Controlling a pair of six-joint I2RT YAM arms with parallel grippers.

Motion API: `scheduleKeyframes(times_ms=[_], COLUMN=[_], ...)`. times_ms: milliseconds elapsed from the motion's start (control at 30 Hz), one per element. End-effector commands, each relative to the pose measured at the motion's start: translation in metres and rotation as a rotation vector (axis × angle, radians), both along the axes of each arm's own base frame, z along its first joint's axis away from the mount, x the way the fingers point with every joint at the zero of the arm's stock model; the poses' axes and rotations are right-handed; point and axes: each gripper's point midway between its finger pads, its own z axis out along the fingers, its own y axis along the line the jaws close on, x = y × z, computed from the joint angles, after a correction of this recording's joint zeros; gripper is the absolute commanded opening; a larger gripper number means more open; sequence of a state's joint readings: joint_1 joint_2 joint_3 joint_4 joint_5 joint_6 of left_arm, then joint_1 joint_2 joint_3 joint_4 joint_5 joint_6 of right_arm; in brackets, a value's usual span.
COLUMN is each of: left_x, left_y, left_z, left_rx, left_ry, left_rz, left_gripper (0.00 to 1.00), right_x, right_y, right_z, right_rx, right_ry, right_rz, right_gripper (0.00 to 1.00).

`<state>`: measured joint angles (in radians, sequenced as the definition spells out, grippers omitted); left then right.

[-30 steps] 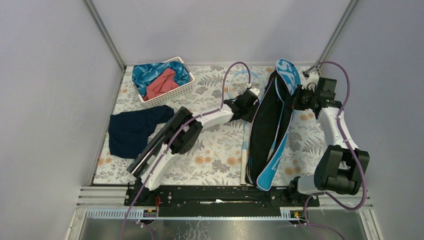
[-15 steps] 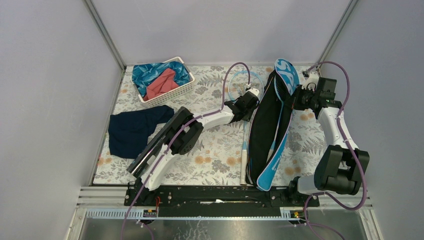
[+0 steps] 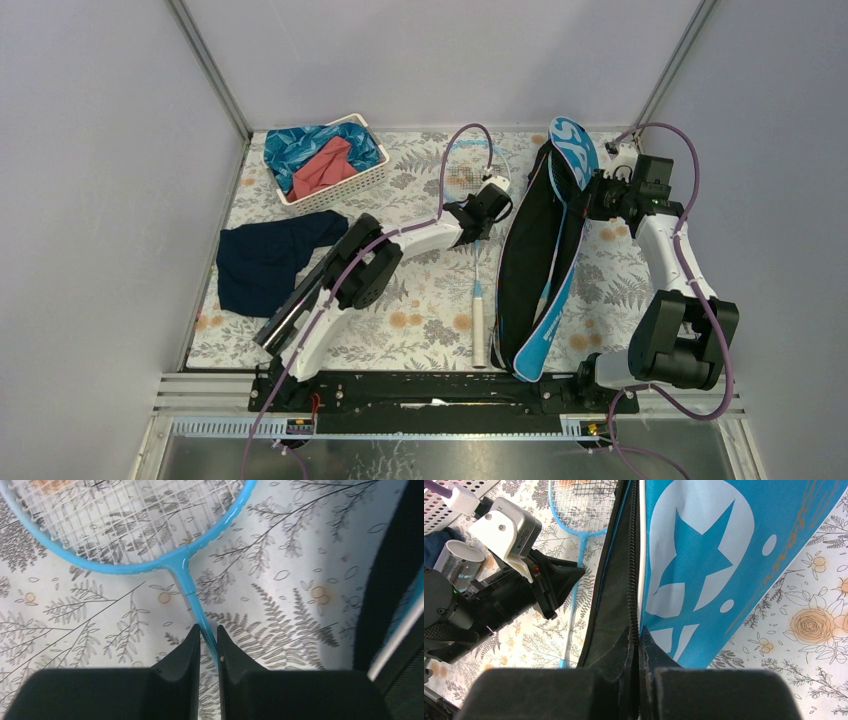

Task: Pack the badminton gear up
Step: Pick up the racket from the center of the board.

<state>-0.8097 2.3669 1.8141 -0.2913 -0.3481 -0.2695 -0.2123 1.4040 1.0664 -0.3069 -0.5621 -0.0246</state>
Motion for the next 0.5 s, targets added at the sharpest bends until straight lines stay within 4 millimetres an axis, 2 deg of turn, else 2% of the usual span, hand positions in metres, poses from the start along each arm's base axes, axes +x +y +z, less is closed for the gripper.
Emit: scheduleKeyframes(times_ms=[0, 100, 333, 467], left_x=[-0.031, -0.025, -0.016, -0.015], left_y=[0.062, 0.067, 0.076, 0.075], left_z=[-0.053, -0.044, -0.025, -0.01], left_rx=[0.204, 0.176, 0.117, 0.034], left_ry=[0.186, 0.188, 0.164, 0.169], left_rz=[0.002, 0.001, -0.018, -0.034], left_gripper=[0.12, 0.0, 0.0, 0.0], right_x=[0.007, 0.007, 0.007, 0.008], right_y=[0.003, 0.003, 0.003, 0.004], right_z=[0.026, 0.026, 0.026, 0.026], right_rx=[0.014, 0.019, 0.021, 0.023], right_ry=[-0.09, -0.087, -0.089, -0.086], right_rz=[0.016, 0.016, 0.017, 0.018], right_gripper=[0.0, 0.0, 0.0, 0.0])
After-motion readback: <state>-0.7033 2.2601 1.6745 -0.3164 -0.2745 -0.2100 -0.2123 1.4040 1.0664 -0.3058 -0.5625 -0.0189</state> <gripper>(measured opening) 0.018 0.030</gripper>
